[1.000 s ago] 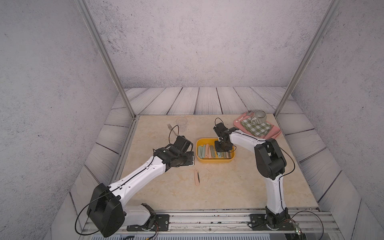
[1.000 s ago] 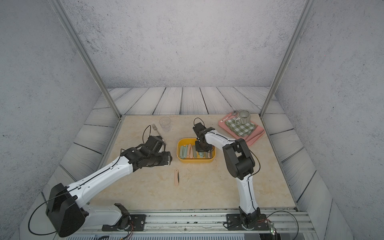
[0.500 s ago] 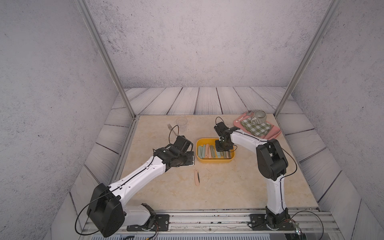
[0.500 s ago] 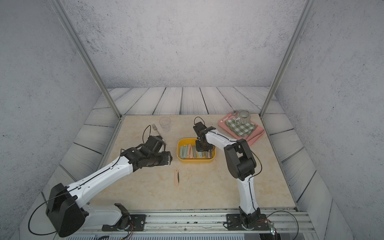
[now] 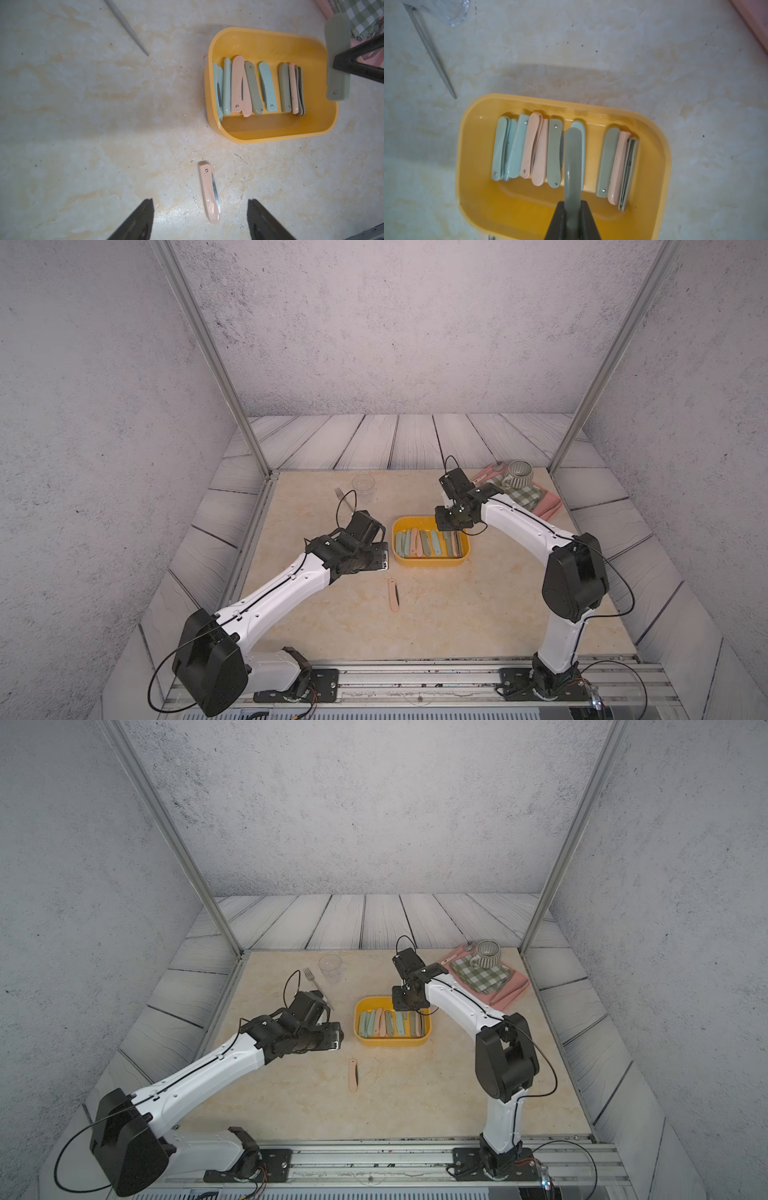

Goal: Take the fruit knife out of the storage box
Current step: Pick up the fruit knife from the storage box, then place the fruit knife at the center of the board.

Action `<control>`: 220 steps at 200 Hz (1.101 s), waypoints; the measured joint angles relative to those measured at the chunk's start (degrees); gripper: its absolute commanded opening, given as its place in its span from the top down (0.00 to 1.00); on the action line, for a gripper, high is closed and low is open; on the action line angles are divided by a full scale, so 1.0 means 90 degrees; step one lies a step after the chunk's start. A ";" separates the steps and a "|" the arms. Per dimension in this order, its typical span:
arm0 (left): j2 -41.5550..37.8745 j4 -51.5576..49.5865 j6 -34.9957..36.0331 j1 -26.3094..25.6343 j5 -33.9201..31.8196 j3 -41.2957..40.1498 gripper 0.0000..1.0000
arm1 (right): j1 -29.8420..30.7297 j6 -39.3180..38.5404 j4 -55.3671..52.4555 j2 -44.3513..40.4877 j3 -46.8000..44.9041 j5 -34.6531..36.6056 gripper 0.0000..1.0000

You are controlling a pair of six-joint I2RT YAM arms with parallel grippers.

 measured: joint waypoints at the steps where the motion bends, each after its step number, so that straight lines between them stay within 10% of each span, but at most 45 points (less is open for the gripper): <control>1: -0.0005 -0.0002 0.0002 0.0000 0.0000 0.0000 0.25 | 0.0000 0.0000 0.0002 -0.0017 -0.0015 -0.0012 0.95; 104: -0.0153 -0.0007 -0.0214 0.0034 0.0226 -0.0158 0.25 | 0.0823 0.0512 0.0435 -0.2273 -0.2948 -0.1314 0.94; 220: -0.0379 0.0092 -0.0515 0.0036 0.0457 -0.0410 0.26 | 0.1617 0.1331 0.2407 -0.1141 -0.3827 -0.1664 0.93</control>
